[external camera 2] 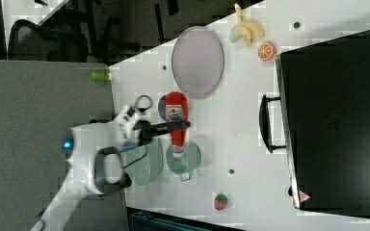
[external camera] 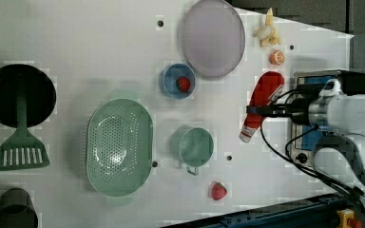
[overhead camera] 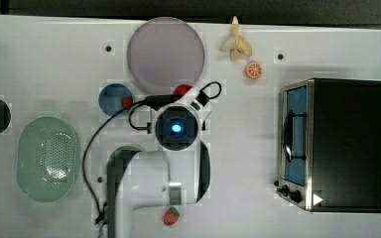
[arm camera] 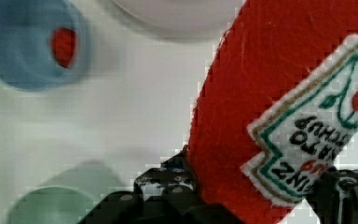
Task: Pick Ketchup from the table and place it in strainer.
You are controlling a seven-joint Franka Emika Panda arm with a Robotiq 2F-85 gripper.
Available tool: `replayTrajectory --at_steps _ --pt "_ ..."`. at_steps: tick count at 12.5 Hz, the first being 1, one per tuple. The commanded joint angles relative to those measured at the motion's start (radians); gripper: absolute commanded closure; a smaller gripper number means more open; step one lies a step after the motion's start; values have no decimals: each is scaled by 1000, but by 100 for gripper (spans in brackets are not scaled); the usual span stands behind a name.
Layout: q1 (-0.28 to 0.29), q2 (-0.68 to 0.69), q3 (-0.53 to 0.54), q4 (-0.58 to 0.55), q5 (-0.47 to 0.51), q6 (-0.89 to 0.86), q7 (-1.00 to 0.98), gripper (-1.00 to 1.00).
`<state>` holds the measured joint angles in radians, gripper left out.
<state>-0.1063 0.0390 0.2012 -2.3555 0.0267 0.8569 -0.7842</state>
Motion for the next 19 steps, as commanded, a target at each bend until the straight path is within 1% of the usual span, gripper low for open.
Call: replayTrajectory --at_steps 1,3,8,10,12,15,16,18,19 --pt "38 -85 88 91 4 -145 181 -25" --pt "55 -90 161 132 4 -241 297 -25" --pt "91 -43 361 174 5 -233 625 -25" --pt "100 7 431 177 5 -169 722 -25" --pt "108 82 483 177 3 -69 831 -25" --pt "133 210 508 178 0 87 928 -25" --pt "141 250 507 177 -17 119 928 -33" --pt "150 325 502 176 -70 154 929 -75" --pt "151 354 500 178 -80 181 932 -97"
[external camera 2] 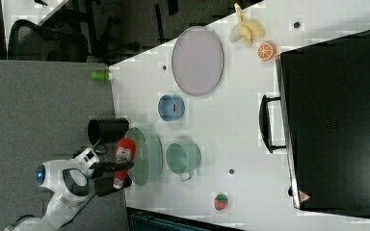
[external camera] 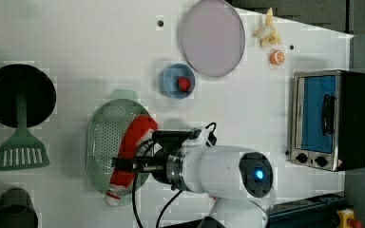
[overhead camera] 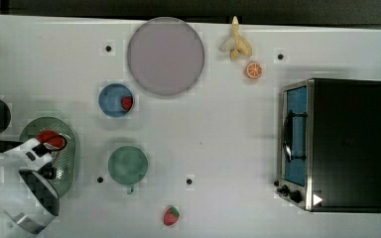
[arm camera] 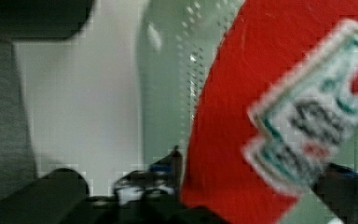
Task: Pick Ketchup from the table and place it in strainer.
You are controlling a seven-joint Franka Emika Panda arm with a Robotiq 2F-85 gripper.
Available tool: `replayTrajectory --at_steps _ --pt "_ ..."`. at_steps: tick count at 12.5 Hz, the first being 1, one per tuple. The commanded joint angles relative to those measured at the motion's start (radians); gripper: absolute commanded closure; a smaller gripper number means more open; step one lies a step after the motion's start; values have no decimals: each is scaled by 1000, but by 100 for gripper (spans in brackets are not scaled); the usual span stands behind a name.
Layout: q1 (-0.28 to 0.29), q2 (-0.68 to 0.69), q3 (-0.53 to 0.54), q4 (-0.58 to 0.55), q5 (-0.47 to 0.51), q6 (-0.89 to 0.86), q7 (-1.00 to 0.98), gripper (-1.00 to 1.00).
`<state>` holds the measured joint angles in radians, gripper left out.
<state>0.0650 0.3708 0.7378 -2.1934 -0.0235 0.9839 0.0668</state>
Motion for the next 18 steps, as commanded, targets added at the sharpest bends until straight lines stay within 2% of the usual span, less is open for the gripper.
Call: replayTrajectory --at_steps 1,3,5,10,13,16,18 --pt "-21 37 -38 17 -29 84 89 -100" --pt "-27 14 -39 18 -29 88 126 -100" --pt "-59 -71 -42 19 -29 12 167 -100" --pt "-202 -390 -88 111 -16 -476 126 -100" --pt "-263 -506 -220 214 17 -705 64 -100" --pt "-279 -572 -393 278 16 -775 51 -100" --pt "-281 -591 -495 281 17 -780 51 -100"
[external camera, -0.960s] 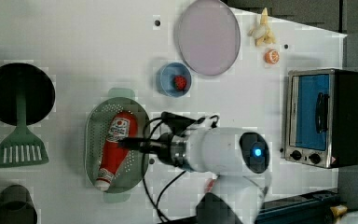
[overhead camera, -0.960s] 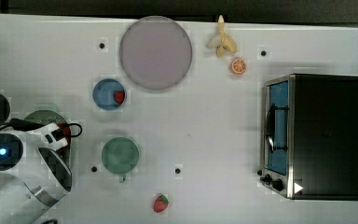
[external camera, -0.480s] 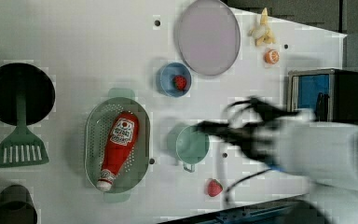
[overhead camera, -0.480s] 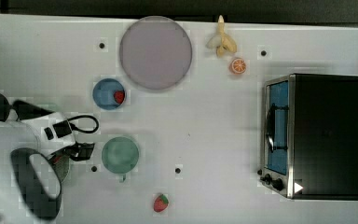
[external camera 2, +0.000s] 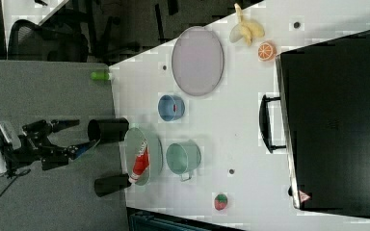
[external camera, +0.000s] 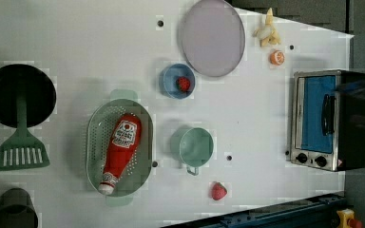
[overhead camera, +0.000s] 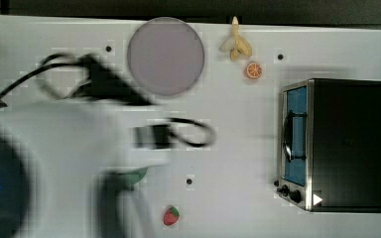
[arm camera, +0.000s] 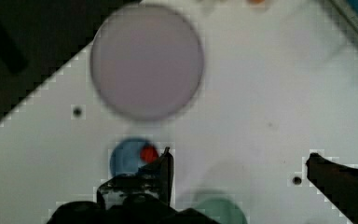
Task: Pick Ketchup from the table and place it in strainer.
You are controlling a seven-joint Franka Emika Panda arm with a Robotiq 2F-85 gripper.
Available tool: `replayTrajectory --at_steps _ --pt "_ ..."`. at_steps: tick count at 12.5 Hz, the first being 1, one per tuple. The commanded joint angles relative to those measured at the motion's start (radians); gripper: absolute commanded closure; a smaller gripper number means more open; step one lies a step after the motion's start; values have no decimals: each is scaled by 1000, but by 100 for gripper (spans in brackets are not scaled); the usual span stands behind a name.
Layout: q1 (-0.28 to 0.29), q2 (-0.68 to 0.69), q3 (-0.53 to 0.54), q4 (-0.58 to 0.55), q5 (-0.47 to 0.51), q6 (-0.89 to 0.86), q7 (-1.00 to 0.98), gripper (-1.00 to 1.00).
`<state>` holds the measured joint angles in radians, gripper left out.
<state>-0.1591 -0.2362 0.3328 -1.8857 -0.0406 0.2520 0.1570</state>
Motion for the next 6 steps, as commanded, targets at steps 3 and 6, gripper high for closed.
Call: replayTrajectory --at_steps 3,6 --pt "-57 9 -207 -24 38 -72 -47 -100" --pt "-55 21 -219 -24 38 -92 -79 -100"
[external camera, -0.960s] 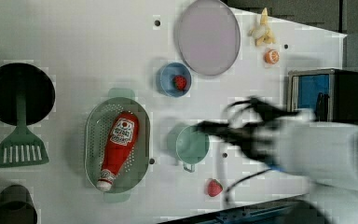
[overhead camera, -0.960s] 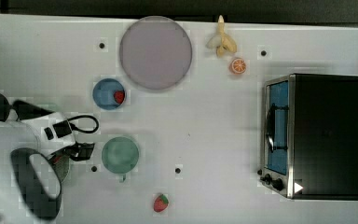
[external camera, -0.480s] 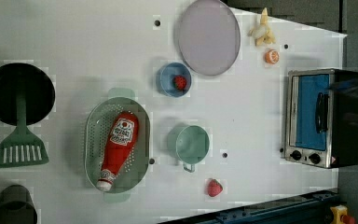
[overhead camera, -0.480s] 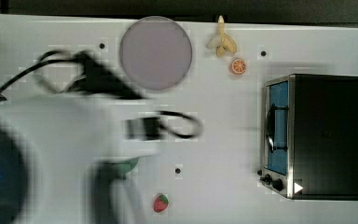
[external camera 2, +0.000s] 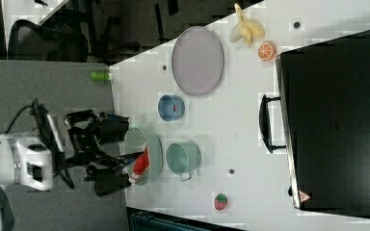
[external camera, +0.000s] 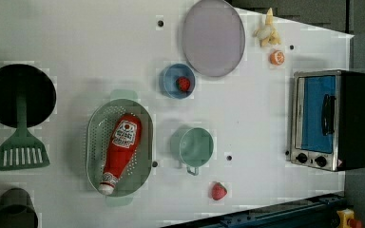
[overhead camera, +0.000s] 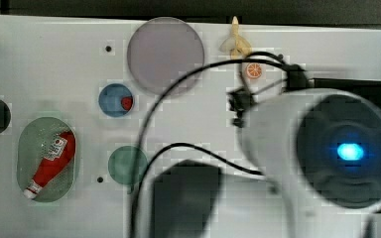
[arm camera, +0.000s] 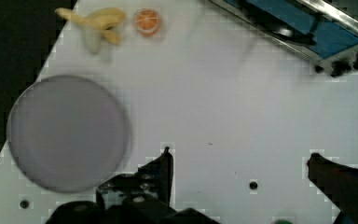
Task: Pick Ketchup from the table and place it in strainer.
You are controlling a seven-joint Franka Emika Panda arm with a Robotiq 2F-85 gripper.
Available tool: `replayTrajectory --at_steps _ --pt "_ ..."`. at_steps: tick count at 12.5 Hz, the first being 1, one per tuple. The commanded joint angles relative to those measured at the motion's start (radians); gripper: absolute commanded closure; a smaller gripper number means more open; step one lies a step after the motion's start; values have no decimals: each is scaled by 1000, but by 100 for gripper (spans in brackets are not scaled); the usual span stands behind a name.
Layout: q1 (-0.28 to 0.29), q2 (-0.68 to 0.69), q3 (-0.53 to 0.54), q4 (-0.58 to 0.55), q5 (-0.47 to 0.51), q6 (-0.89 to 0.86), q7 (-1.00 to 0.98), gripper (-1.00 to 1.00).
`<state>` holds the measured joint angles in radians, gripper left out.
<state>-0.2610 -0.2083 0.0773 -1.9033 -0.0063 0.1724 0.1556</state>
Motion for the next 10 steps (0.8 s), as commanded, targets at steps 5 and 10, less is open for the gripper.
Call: replayTrajectory --at_steps 5,10 --pt "51 -7 75 -6 26 -58 -62 -100" --pt "54 -6 83 -5 30 -70 -62 -100"
